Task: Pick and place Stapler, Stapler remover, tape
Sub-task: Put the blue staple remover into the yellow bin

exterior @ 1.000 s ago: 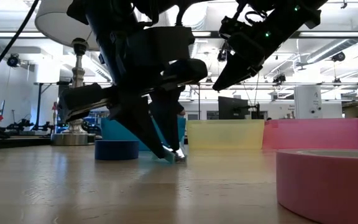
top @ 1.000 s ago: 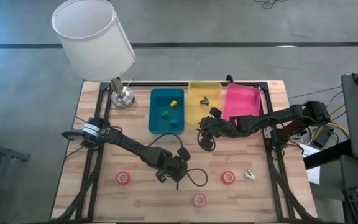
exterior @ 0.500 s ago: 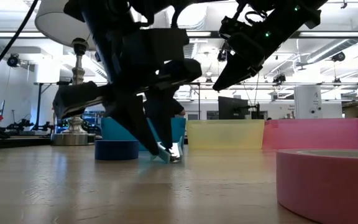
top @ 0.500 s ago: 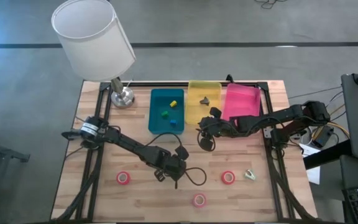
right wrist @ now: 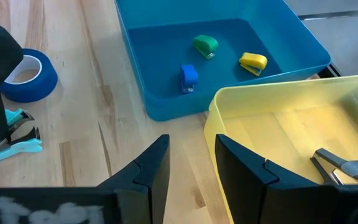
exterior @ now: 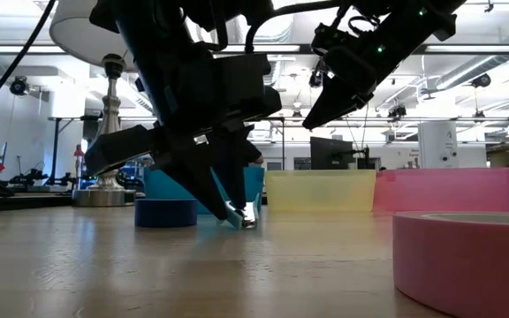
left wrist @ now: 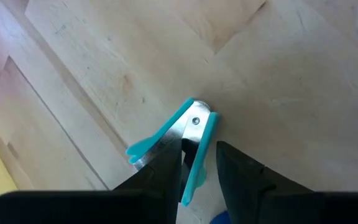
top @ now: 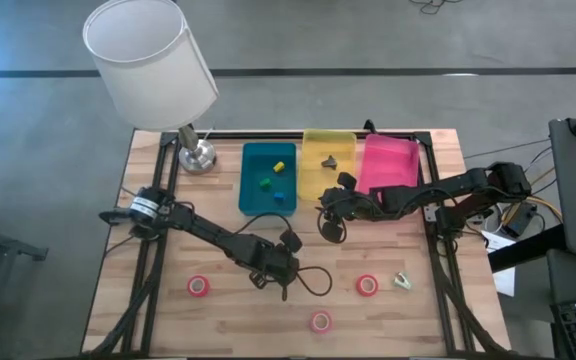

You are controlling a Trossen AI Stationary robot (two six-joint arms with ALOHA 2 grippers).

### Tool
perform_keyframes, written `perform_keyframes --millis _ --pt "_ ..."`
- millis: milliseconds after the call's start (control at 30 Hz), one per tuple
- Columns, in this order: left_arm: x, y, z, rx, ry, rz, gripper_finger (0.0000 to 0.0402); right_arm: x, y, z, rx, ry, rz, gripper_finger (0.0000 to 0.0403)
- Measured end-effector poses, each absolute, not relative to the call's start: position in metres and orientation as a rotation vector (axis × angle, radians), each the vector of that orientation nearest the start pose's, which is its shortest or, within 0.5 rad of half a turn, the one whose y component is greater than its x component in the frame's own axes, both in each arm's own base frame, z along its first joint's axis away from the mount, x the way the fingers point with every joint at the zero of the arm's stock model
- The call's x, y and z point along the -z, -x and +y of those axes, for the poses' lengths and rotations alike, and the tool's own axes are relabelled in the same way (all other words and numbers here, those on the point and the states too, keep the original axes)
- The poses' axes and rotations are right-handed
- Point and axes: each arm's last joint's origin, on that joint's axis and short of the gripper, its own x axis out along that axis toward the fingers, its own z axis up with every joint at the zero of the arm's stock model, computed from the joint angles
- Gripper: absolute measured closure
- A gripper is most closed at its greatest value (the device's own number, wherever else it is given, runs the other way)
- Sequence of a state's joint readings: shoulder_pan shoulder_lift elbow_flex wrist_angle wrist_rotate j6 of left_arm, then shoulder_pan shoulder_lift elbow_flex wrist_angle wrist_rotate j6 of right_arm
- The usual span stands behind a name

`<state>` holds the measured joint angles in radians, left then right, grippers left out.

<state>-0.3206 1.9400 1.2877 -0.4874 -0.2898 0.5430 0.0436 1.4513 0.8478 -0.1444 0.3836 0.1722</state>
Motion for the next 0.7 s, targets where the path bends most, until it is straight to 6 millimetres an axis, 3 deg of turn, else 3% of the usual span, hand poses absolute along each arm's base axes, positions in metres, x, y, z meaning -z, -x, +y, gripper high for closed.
perform_keyframes --millis 500,700 --pt "-0.161 -0.37 -0.107 0.313 -0.817 1.084 0.03 -0.211 -0.294 0.002 0.386 -0.004 0.704 0.0281" --pt "-0.151 -0.366 -0.103 0.326 -0.796 1.096 0.03 -0.211 -0.294 0.002 0.386 -0.004 0.704 0.0277"
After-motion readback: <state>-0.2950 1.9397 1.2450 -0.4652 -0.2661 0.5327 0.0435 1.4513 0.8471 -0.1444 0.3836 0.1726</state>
